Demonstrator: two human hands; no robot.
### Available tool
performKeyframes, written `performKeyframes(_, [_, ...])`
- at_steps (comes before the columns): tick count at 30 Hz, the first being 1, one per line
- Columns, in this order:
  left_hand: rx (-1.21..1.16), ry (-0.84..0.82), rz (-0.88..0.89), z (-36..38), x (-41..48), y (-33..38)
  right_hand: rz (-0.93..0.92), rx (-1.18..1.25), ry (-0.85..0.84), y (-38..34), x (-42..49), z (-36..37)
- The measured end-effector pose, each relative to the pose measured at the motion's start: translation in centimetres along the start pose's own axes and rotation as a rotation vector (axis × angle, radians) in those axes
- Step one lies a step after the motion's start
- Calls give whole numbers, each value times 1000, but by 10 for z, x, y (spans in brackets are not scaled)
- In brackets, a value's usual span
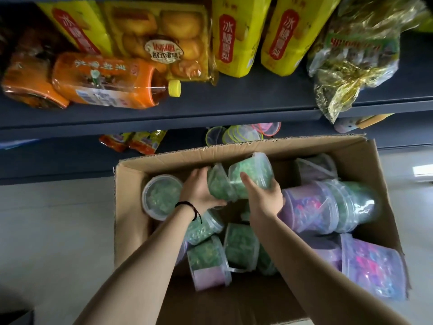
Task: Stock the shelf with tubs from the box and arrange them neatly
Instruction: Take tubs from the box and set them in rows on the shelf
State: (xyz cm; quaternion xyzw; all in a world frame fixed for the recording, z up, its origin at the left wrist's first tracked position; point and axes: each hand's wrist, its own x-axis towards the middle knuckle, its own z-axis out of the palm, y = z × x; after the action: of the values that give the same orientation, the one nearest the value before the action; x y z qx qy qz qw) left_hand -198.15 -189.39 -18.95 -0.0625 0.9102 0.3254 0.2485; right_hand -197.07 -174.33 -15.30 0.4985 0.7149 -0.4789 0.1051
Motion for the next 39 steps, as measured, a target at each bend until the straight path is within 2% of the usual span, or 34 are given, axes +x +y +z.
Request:
performKeyframes(3, [-163, 90, -52, -13, -20, 0, -11, 24, -55, 1, -8, -8])
performKeyframes(9, [-709, 337, -236, -46, -65, -4, -68, 32, -310, 7, -22, -48])
performKeyframes(12, [-836, 392, -292, -51, -81, -11, -179, -208, -393, 11, -26, -61])
performKeyframes(15, [-820, 257, -300, -40, -89, -14, -335, -607, -531, 9, -31, -70])
performKeyframes(17, [-795, 232, -325, -30, -93, -15, -409, -711, -567, 13, -35, -72])
performKeyframes(23, [-871, 248, -367, -19, -114, -21, -400, -407, -373, 39, -48, -59])
performKeyframes(30, [-800, 267, -416, -16, -123, -27, -297, -295, -230, 43, -58, -33])
performKeyframes(35, [-842, 373, -293, -54, -144, -10, -405, -255, -259, 20, -83, -49])
performKeyframes(39, [-941, 429, -228, -117, -172, 25, -563, -154, -304, -36, -131, -74])
